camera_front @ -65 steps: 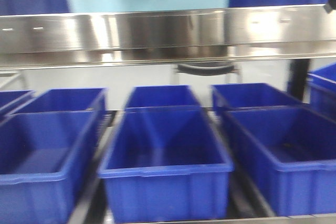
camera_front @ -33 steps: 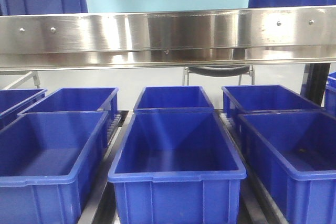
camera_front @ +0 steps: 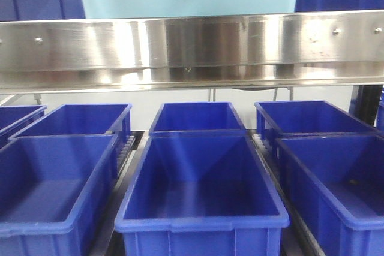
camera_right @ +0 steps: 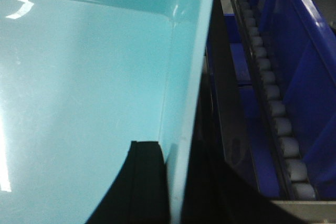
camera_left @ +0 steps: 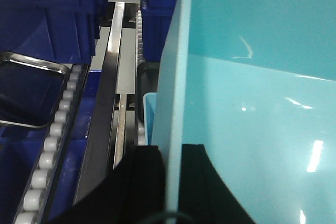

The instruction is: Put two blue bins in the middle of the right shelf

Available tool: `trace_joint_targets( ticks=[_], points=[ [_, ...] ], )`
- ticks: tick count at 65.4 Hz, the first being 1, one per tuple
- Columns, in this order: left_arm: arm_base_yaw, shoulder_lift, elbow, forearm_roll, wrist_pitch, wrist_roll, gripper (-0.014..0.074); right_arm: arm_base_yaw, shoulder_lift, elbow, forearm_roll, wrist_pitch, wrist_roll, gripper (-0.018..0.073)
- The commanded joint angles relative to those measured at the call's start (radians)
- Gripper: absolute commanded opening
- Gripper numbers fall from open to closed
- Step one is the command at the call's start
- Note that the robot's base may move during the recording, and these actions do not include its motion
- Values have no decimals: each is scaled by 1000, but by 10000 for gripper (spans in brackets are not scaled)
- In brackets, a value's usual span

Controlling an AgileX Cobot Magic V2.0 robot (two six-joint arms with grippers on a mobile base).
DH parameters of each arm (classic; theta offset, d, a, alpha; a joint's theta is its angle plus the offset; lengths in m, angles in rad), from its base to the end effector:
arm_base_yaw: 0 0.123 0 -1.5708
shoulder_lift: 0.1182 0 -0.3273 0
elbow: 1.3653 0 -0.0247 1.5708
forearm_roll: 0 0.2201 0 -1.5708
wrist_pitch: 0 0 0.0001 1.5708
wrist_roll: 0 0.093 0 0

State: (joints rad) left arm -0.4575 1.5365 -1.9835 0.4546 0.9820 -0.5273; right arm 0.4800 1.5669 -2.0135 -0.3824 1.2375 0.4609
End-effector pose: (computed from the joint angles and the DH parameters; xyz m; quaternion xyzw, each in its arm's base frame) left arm 0.2699 -0.0950 0.5489 -0.0226 0.8244 -0.0468 0.5637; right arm 0.2651 0.1011 0.5267 0.0105 0.8911 0.0184 0.4534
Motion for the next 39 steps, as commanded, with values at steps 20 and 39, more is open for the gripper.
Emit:
trace_joint_targets(
  ticks=[20, 39],
  points=[
    [-6, -12, -12, -21, -91, -16, -111, 2, -4, -10, 4, -16, -23, -162],
    [-6, -12, -12, -21, -91, -16, -111, 2, -4, -10, 4, -16, -23, -162]
  ],
)
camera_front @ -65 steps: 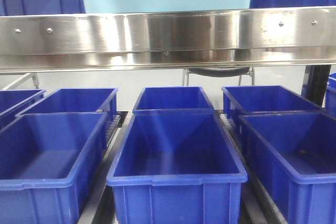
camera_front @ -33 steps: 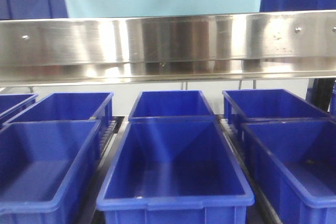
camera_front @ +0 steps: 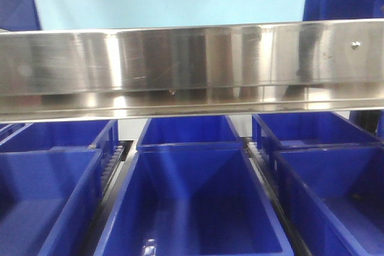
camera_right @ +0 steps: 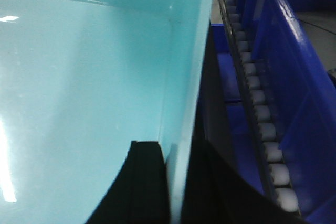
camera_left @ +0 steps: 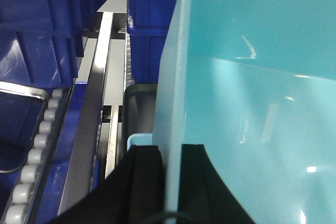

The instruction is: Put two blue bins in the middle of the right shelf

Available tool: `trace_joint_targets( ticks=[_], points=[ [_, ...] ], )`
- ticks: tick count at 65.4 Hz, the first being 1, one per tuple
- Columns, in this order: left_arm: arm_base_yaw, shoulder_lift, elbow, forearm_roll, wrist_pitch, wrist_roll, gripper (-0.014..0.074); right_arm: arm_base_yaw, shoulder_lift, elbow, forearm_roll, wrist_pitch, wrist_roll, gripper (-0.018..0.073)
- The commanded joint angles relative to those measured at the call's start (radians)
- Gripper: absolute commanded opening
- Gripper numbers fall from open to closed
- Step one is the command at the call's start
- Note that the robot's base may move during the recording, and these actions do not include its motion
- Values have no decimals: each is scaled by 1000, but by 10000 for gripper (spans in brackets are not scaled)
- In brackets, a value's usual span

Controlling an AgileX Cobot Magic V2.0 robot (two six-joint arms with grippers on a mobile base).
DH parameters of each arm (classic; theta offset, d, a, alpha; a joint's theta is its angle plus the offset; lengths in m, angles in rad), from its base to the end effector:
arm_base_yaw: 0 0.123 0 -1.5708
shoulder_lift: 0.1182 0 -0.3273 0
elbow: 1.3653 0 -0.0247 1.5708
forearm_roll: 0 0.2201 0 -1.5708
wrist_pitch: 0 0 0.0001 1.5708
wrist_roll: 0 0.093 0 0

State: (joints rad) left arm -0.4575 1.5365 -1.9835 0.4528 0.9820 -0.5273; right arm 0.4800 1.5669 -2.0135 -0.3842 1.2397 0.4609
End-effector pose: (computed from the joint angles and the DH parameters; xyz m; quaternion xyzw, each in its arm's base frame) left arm 0.2698 -0.0951 0.5489 -0.0227 0.8245 -0.0476 0.5633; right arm 0.2651 0.1008 0.5266 0.0108 0.8914 0.0172 0.4528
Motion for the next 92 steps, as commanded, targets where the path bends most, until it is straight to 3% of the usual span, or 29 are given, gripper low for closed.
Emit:
trace_joint_targets(
  ticks=[1, 92],
  points=[
    [-6, -12, -12, -19, -91, -16, -111, 2, -4, -10, 6, -19, -23, -162],
    [-6, -12, -12, -19, -91, -16, -111, 2, -4, -10, 6, -19, -23, -162]
  ],
)
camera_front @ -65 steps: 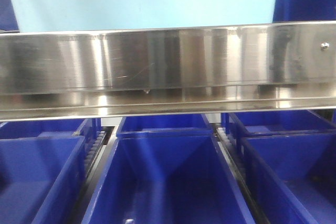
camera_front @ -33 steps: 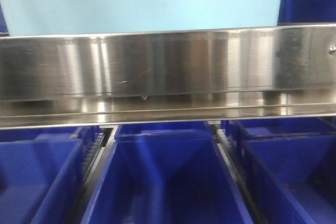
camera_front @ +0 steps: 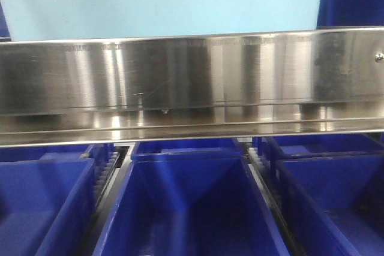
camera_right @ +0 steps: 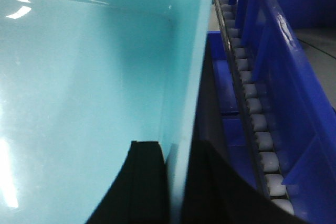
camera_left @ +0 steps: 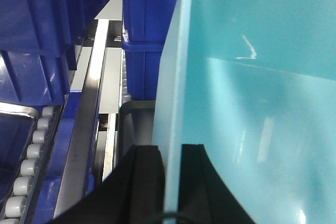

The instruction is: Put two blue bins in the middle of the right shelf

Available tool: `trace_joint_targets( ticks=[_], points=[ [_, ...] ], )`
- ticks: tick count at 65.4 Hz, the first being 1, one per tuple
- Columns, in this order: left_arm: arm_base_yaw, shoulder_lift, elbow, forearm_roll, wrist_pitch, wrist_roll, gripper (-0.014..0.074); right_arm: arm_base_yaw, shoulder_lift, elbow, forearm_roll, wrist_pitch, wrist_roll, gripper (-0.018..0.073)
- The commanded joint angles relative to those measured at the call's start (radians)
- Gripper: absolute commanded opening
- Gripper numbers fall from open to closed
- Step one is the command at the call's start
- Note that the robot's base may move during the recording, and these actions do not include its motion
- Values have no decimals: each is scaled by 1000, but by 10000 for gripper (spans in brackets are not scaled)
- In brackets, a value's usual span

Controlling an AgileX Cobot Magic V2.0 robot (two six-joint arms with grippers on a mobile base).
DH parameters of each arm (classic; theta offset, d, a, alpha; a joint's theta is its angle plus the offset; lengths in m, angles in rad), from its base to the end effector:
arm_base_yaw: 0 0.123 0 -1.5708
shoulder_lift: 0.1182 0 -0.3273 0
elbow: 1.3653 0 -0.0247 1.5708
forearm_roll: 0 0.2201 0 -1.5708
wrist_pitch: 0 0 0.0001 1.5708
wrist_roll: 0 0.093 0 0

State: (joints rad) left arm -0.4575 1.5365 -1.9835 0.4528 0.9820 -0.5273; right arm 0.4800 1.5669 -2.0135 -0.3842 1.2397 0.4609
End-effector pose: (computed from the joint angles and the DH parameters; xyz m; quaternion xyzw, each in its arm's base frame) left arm 0.2698 -0.0951 0.5489 -0.0227 0.8245 -0.0476 0.5633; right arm 0.2651 0.1008 0.5266 0.0108 0.8914 0.0172 0.4528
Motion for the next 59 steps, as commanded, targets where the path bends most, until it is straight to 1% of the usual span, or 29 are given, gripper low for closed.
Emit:
trace_joint_targets(
  ticks=[1, 21, 34, 39, 48, 59],
  points=[
    [-6, -12, -12, -19, -91, -16, -111, 2, -4, -10, 6, -19, -23, -162],
    [-6, -12, -12, -19, -91, -16, -111, 2, -4, -10, 4, -19, -23, -162],
    [-6, -12, -12, -26, -72, -16, -111, 2, -4, -10, 2, -178, -23, -162],
    [-6, -12, -12, -31, -30, -16, -111, 2, -4, -10, 2, -214, -23, -162],
    [-6, -12, -12, -38, 23, -16, -111, 2, -4, -10, 2, -219, -23, -162],
    [-6, -12, -12, -38, 28, -16, -111, -2, 0, -10, -2, -214, -23, -162]
  ],
)
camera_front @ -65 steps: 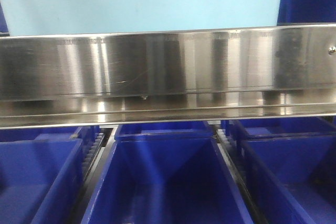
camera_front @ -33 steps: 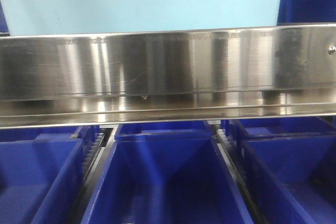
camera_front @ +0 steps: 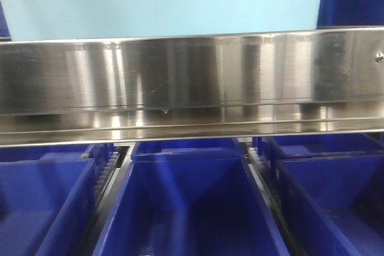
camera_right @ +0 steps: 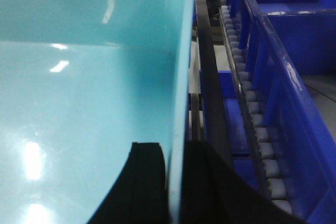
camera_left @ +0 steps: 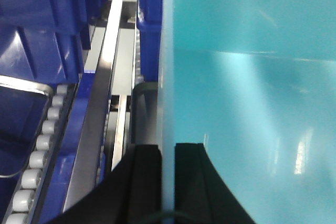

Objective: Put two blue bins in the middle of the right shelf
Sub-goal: 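Lower the light-blue bin onto the shelf rollers with both grippers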

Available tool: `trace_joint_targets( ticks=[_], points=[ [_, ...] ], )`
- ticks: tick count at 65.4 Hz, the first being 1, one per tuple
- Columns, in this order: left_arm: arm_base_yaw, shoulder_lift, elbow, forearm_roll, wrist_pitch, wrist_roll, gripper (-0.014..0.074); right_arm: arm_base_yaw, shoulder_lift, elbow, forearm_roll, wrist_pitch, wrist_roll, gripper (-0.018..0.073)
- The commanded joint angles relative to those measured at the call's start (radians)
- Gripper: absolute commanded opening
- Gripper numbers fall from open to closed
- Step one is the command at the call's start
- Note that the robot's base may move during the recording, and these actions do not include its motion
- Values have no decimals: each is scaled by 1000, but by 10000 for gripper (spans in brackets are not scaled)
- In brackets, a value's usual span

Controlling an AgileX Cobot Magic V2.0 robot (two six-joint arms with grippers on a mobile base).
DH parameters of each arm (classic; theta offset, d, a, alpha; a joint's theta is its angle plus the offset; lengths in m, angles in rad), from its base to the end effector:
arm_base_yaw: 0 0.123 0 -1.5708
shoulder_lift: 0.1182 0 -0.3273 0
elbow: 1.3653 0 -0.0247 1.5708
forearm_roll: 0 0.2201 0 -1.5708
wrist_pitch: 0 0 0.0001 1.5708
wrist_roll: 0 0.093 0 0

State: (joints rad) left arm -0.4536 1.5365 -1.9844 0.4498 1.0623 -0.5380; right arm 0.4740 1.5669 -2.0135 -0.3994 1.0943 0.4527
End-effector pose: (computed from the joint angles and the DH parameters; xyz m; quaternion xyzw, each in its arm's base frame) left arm 0.2675 -0.0911 0.5427 -0.0386 0.8442 -0.0350 0.5335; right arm 0.2724 0.1036 0.5375 -0.0034 0.8577 0.0346 0.5130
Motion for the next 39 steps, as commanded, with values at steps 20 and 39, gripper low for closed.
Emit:
trace_joint_targets(
  ticks=[20, 39],
  points=[
    [-10, 29, -12, -66, 71, -3, -111, 4, 41, -10, 21, 24, 20, -162],
    [-6, 95, -13, -119, 156, 13, -111, 4, 88, -11, 39, 32, 20, -162]
  ],
)
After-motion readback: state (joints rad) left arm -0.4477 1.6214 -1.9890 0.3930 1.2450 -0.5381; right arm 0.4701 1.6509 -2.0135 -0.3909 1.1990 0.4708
